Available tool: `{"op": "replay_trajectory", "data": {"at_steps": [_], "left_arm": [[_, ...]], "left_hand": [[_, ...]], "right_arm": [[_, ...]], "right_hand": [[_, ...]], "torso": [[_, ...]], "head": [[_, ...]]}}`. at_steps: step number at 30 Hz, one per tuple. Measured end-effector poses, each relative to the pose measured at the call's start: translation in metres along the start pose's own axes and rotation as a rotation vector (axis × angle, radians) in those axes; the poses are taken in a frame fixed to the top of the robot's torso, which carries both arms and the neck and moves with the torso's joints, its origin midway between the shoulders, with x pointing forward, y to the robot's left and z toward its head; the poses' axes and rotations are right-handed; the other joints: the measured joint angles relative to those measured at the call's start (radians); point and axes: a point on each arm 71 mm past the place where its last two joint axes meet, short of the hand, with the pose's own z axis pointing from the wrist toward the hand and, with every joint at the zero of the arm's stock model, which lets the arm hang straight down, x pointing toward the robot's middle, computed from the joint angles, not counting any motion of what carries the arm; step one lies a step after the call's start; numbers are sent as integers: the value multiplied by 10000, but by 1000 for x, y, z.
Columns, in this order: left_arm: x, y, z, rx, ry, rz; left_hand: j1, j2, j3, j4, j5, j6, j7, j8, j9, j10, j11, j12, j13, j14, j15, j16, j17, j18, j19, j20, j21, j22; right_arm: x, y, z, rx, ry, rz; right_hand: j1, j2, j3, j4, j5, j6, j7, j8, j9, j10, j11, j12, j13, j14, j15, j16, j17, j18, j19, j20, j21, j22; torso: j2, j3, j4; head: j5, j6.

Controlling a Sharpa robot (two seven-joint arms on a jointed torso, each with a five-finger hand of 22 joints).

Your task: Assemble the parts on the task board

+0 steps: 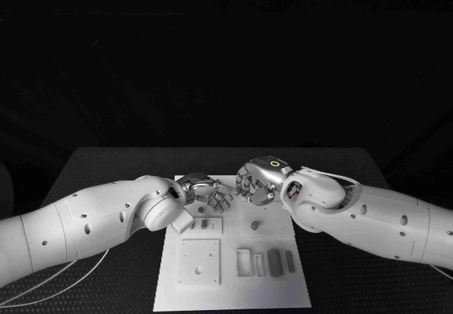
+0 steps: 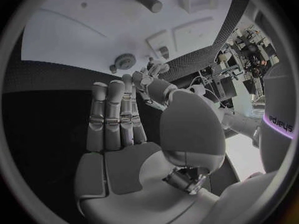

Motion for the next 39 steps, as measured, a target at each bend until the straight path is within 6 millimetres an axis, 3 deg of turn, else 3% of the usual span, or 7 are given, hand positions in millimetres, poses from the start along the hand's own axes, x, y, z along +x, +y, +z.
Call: {"op": "replay_trajectory", "data": {"at_steps": [7,14,24,31,39], "left_arm": [[6,-3,2,44,284,-152],[8,-4,2,62,428,-243],[9,-4,3,69,494,-373],[9,-4,3,65,511,-436],[9,-4,3,63,552,-462]], "left_hand": [[-21,211,-20,76,0,-74,1,-41,-28,-74,2,0,-18,-38,37,-71,73,0,0,0,-44,-1],[81,485,-20,75,0,-73,1,-41,-46,-74,2,0,-29,-38,37,-122,157,-1,-38,37,-81,-2],[378,1245,-77,19,0,-108,-34,-41,-71,-145,-69,0,-50,-38,37,-226,334,-1,-61,61,-117,-3],[595,1563,33,-102,0,-108,-34,-41,-82,-145,-69,0,-50,-38,37,-282,433,0,-73,73,-117,5],[822,1642,447,28,0,-108,-34,-41,-81,-145,-69,0,-50,-38,37,-342,514,0,-73,73,-116,4]], "right_arm": [[0,2,1,-34,2,34],[0,3,2,-64,0,59],[1,4,3,-68,8,81],[0,5,3,-101,5,80],[1,5,3,-110,10,77]], "right_hand": [[0,0,0,0,0,-13,12,0,4,0,0,0,12,0,1,0,0,-63,38,-38,0,0],[0,-1,-1,0,0,14,-15,-2,3,0,0,-1,24,1,2,0,-1,4,40,-40,0,0],[-49,23,-2,-1,0,13,-14,-16,4,0,0,-2,26,14,14,0,8,7,39,-39,0,-2],[-54,27,26,-29,0,12,-13,-32,19,0,0,-5,38,14,14,0,8,8,38,-38,0,-2],[-54,27,26,-30,0,6,-7,-38,19,0,0,-6,38,14,15,0,8,8,37,-37,0,-4]], "torso": [[0,-2,-2],[-1,-3,-2],[-3,-6,0],[-3,-5,0],[-3,-5,6]], "head": [[-10,0],[-2,-14],[-20,-27],[-12,-39],[-10,-53]]}}
